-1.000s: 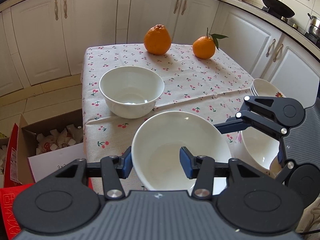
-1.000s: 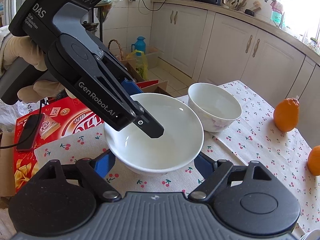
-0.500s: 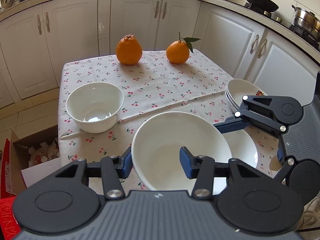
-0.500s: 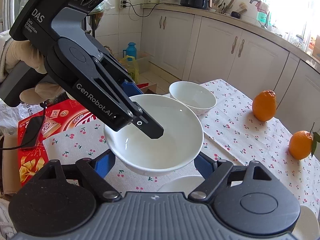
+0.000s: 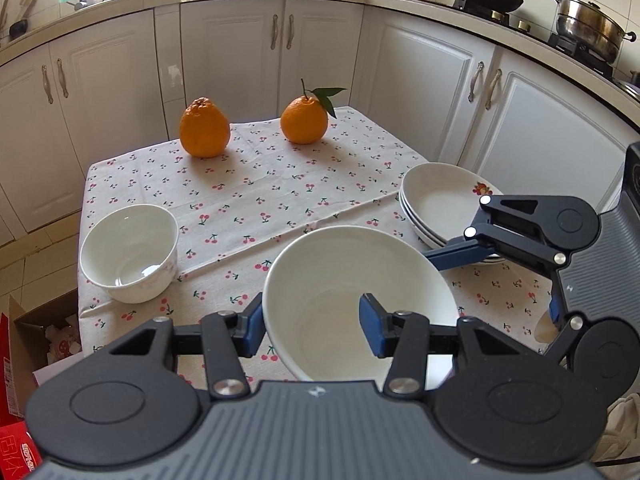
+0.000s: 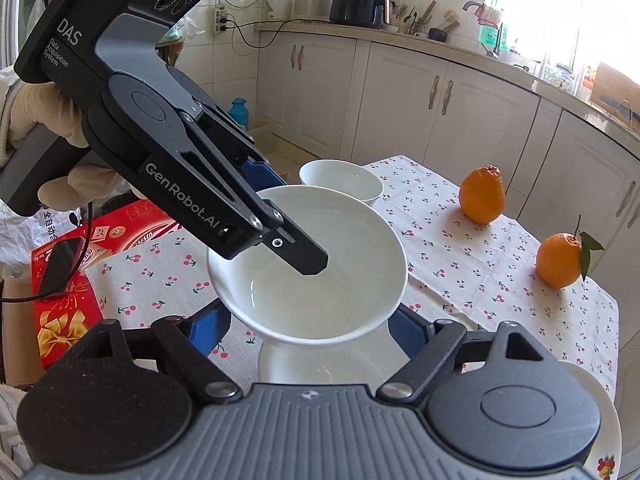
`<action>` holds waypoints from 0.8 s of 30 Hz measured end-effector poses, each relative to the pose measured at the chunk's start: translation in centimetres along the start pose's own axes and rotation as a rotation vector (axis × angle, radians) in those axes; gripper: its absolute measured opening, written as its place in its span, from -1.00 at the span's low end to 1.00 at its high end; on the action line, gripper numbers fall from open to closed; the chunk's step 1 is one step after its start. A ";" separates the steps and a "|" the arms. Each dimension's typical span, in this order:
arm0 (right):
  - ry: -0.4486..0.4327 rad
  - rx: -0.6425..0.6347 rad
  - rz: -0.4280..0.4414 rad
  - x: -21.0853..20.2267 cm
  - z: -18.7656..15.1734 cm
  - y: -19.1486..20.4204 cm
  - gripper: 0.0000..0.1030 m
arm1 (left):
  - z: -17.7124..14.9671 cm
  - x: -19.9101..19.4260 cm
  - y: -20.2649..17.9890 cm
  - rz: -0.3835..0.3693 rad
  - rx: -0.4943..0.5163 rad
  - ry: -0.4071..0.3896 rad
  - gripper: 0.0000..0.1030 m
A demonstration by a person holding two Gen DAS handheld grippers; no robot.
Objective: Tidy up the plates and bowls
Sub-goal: 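Lower the held bowl into the other white bowl and open the left gripper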
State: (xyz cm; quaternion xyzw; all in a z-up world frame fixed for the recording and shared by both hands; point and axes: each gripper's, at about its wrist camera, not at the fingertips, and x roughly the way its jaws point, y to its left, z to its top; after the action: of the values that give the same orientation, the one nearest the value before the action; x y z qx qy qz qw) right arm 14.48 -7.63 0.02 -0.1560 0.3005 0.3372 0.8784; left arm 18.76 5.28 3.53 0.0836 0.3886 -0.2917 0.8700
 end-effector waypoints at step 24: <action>0.086 0.063 -0.035 -0.8 -3.2 -2.2 0.73 | -0.4 4.8 -1.8 -0.103 -0.026 0.044 -0.08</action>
State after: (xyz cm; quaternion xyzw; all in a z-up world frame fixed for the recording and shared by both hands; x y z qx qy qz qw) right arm 14.19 -11.19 -1.82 -0.1480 0.3457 0.3051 0.8750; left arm 20.03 1.79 -0.09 0.0585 0.4151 -0.3290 0.8462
